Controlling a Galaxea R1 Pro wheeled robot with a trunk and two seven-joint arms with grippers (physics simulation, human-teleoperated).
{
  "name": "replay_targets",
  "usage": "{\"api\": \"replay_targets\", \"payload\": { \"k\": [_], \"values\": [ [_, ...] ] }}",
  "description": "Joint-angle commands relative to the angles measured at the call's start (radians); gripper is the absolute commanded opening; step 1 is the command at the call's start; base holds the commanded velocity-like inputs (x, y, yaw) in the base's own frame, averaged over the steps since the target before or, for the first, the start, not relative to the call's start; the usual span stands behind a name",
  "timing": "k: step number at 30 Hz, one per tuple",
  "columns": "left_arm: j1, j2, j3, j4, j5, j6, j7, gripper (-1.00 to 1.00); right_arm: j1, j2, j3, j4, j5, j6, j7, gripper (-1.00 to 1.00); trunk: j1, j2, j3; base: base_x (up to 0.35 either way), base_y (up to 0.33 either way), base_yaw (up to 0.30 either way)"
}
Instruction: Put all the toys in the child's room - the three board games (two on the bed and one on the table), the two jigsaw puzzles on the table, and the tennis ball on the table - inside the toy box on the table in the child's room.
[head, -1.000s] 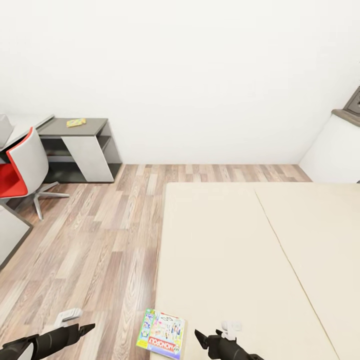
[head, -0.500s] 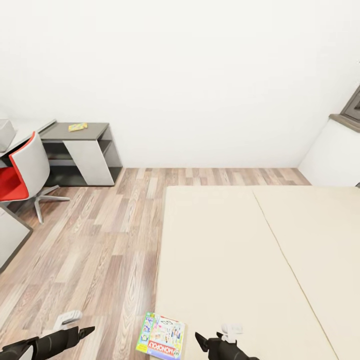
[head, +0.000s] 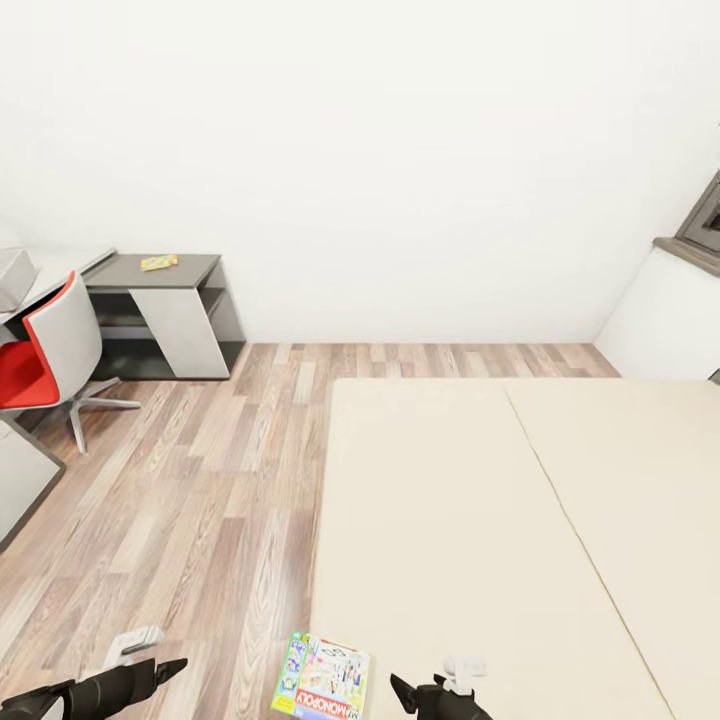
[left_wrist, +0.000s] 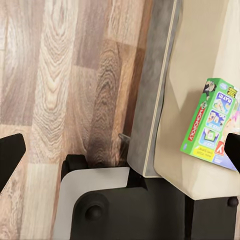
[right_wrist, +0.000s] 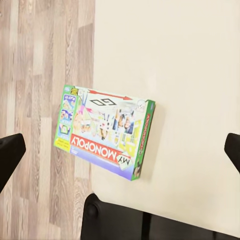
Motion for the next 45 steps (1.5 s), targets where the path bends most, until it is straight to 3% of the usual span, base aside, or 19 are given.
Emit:
{"api": "replay_targets", "payload": {
  "k": [1,45],
  "values": [
    [0.000,0.000,0.000,-0.001,0.008,0.007,-0.003,1.00,0.000,0.000,-0.002,-0.001,-0.010,0.009,0.002,1.00,0.001,-0.002,0.000,0.000,0.000,0.000],
    [0.000,-0.013,0.000,0.001,0.010,-0.006,-0.003,1.00,-0.001,0.002,-0.002,0.026,-0.008,-0.015,0.002,1.00,0.001,-0.002,0.072,0.000,0.000,0.000]
  ]
}}
